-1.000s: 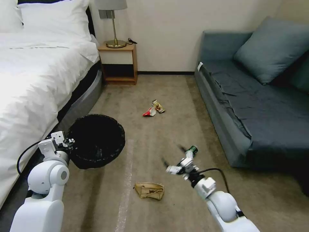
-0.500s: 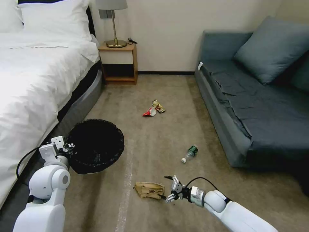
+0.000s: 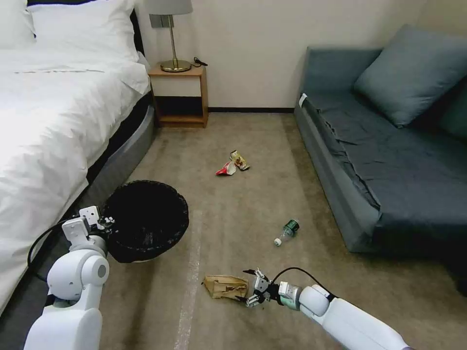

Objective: Pick up the trash bin, then pick up the garbage on the floor and place it into the trash bin.

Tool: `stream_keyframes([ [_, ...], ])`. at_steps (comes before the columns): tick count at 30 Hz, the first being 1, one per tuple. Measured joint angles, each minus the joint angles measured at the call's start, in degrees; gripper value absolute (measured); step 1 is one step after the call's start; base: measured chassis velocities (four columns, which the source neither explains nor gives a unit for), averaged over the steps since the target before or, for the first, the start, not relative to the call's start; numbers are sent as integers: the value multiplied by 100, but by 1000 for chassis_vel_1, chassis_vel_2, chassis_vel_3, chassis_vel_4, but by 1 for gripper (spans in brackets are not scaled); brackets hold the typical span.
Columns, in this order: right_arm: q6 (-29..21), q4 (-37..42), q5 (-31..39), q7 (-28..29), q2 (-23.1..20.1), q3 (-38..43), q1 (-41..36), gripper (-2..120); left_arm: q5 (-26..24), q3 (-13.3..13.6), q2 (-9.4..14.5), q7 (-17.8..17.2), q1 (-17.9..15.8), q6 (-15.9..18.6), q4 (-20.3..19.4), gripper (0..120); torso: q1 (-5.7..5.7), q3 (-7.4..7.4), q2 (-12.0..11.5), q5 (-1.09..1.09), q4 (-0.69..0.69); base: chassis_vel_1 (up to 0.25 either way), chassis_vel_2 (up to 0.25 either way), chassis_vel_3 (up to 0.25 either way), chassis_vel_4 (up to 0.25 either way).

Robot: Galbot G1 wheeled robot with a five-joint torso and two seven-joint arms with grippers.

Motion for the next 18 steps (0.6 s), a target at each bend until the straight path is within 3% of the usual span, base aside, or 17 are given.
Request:
stream_keyframes([
  [8, 183, -344, -211, 90, 308, -7, -51, 63, 4, -12, 43, 8, 11, -23, 6, 3, 0, 0, 0, 1, 0, 0, 0, 0, 0],
  [18, 216, -288, -229, 158, 214, 53, -133, 25, 73, 9, 29, 42, 15, -67, 34, 3, 0, 0, 0, 0, 0, 0, 0, 0, 0],
])
